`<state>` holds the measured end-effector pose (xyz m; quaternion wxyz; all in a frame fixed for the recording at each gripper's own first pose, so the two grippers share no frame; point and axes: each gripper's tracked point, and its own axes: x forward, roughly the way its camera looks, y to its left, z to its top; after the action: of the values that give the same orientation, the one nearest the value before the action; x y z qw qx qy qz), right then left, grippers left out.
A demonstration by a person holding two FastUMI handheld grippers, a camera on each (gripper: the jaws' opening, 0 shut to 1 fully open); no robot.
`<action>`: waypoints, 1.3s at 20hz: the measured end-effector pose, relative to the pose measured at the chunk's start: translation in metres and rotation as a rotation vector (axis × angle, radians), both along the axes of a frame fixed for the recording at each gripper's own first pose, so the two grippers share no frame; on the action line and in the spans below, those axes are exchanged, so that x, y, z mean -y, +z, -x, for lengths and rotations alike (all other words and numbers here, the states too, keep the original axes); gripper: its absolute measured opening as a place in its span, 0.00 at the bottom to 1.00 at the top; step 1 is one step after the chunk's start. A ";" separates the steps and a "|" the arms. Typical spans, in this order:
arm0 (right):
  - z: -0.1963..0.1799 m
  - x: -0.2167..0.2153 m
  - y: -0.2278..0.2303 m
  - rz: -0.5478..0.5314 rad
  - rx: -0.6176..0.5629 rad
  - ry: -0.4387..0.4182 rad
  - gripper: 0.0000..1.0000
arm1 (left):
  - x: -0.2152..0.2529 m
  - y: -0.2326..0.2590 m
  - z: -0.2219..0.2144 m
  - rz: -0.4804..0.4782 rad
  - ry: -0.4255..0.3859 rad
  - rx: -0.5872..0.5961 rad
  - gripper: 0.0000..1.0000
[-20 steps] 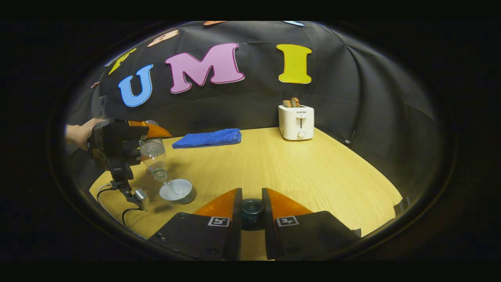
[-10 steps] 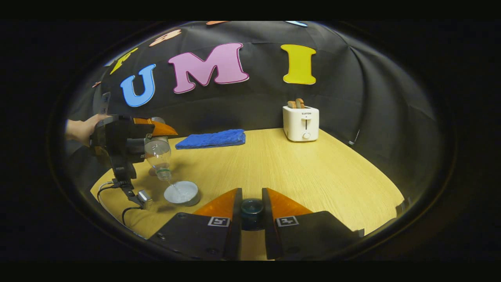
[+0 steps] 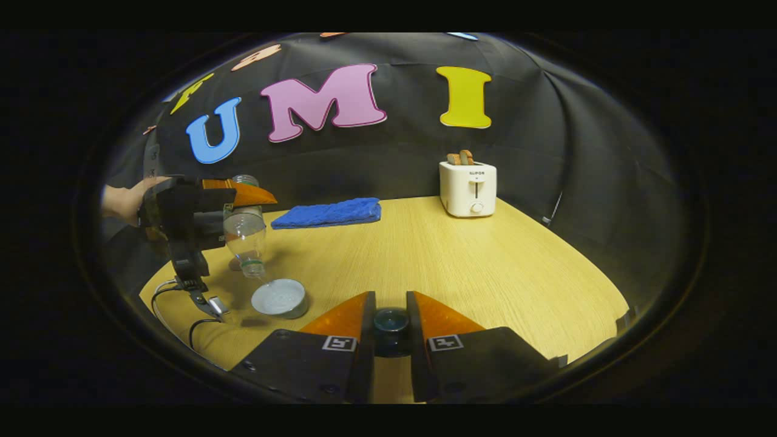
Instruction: Open the teacup lid with one hand, grasp the water bottle and pour water into the teacup with the other hand; after pouring, place the water bottle on the coaster and then close the teacup lid.
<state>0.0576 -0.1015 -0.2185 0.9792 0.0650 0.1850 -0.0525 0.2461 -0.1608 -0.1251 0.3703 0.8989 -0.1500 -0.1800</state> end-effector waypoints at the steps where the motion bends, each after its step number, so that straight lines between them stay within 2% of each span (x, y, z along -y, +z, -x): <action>1: 0.000 -0.001 0.000 0.001 0.000 0.001 0.28 | 0.001 0.000 0.002 0.007 -0.010 0.008 0.76; 6: -0.002 -0.002 0.003 0.003 0.005 0.009 0.28 | 0.002 0.001 0.002 0.018 -0.024 0.013 0.77; 7: -0.001 -0.002 0.004 -0.001 0.007 0.008 0.23 | 0.000 0.002 0.001 0.028 -0.015 0.009 0.77; 8: -0.001 -0.002 0.005 -0.004 0.009 0.006 0.28 | -0.003 0.002 0.000 0.049 0.000 -0.001 0.77; 11: -0.002 -0.001 0.007 -0.006 0.010 0.006 0.23 | -0.019 -0.005 0.003 0.181 0.051 -0.053 0.76; 12: -0.002 -0.001 0.007 -0.004 0.010 0.007 0.28 | -0.022 -0.008 0.004 0.256 0.070 -0.063 0.77; 14: -0.005 -0.003 0.004 -0.013 -0.006 0.014 0.28 | -0.038 -0.028 0.006 0.462 0.167 -0.146 0.77; 15: -0.007 -0.005 0.004 -0.016 -0.010 0.021 0.24 | -0.043 -0.036 0.012 0.564 0.206 -0.191 0.77; 17: -0.012 -0.003 0.010 0.006 -0.002 0.027 0.28 | -0.061 -0.044 0.021 0.773 0.330 -0.274 0.76; 21: -0.027 -0.011 0.019 -0.001 0.013 0.037 0.28 | -0.085 -0.020 0.027 1.316 0.493 -0.391 0.76; 23: -0.036 -0.021 0.020 -0.019 0.003 0.055 0.28 | -0.088 0.009 0.024 1.534 0.482 -0.459 0.76; 26: -0.046 -0.036 0.028 -0.013 0.018 0.085 0.28 | -0.106 0.042 0.020 1.764 0.430 -0.533 0.76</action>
<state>0.1039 -0.0650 -0.1902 0.9817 0.0638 0.1789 -0.0089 0.2262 -0.0549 -0.0829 0.9637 0.2322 0.0264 -0.1291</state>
